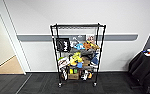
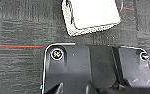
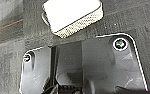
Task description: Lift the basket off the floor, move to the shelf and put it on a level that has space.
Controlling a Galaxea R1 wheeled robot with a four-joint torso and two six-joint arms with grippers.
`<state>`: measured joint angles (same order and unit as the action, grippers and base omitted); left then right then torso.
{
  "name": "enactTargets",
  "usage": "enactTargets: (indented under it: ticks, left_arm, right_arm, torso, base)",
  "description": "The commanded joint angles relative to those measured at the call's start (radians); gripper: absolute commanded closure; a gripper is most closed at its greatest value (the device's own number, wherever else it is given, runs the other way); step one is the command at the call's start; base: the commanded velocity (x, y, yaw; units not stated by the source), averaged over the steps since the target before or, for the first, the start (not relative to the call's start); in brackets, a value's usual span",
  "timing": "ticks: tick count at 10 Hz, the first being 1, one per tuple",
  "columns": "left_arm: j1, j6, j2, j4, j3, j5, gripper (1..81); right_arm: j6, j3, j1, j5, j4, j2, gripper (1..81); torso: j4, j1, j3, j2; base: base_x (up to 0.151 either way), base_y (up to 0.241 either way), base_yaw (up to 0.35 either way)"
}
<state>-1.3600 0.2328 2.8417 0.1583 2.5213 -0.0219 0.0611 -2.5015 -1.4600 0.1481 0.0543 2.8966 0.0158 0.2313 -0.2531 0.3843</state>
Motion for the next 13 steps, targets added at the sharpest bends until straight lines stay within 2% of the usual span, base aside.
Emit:
enactTargets:
  ticks: [1, 7, 8, 9, 13]
  left_arm:
    - [0.081, -0.003, -0.017, -0.016, 0.002, 0.051, 1.0]
    - [0.115, 0.026, -0.01, -0.017, 0.008, 0.053, 1.0]
    - [0.12, 0.026, -0.008, -0.017, 0.008, 0.054, 1.0]
    - [0.127, 0.026, -0.004, -0.017, 0.008, 0.063, 1.0]
    - [0.152, 0.042, 0.019, -0.036, 0.01, 0.079, 1.0]
  right_arm:
    - [0.003, 0.015, 0.055, -0.051, 0.029, -0.029, 1.0]
    - [0.011, 0.124, 0.104, -0.058, 0.058, -0.115, 1.0]
    - [0.011, 0.145, 0.115, -0.058, 0.059, -0.129, 1.0]
    - [0.011, 0.147, 0.127, -0.059, 0.059, -0.13, 1.0]
    - [0.011, 0.124, 0.209, -0.16, 0.059, -0.13, 1.0]
  torso:
    - [0.0, 0.062, -0.09, 0.096]
    - [0.0, 0.192, -0.279, 0.299]
    - [0.0, 0.215, -0.219, 0.334]
    - [0.0, 0.232, -0.241, 0.358]
    - [0.0, 0.311, -0.256, 0.483]
  base:
    - [0.0, 0.0, 0.0]
    - [0.0, 0.0, 0.0]
    - [0.0, 0.0, 0.0]
    - [0.0, 0.0, 0.0]
    - [0.0, 0.0, 0.0]
